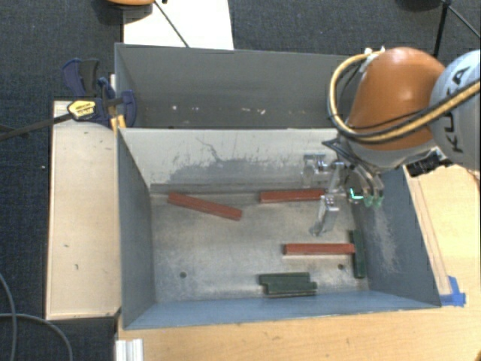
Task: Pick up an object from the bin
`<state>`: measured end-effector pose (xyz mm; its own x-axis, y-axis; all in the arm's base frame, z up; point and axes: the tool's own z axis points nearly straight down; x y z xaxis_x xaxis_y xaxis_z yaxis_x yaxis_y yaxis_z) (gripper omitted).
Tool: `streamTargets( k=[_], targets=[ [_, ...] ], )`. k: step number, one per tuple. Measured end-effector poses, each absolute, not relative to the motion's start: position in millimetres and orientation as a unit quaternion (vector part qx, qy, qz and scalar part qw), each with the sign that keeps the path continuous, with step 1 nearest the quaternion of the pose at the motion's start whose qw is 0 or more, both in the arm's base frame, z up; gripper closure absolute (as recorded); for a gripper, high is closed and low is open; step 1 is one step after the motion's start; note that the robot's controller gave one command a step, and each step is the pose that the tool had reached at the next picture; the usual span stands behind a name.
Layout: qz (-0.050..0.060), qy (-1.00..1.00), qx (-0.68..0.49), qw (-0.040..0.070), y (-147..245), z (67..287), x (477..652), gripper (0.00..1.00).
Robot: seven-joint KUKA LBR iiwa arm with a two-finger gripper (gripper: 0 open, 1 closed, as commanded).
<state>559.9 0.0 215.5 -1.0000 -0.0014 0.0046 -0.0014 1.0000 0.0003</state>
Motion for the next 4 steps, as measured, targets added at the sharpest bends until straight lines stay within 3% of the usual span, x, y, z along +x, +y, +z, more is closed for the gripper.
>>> streamTargets(
  k=[1, 2, 3, 4],
  targets=[
    [0.0, -1.0, 0.001, -0.001, 0, 219, 561.5, 0.0],
    [0.0, -0.999, 0.036, -0.004, -2, 191, 557.3, 0.0],
    [0.0, -0.998, 0.069, -0.003, -6, 124, 526.6, 0.0],
    [0.0, -0.993, 0.115, -0.001, -52, 73, 520.2, 1.0]
  ],
)
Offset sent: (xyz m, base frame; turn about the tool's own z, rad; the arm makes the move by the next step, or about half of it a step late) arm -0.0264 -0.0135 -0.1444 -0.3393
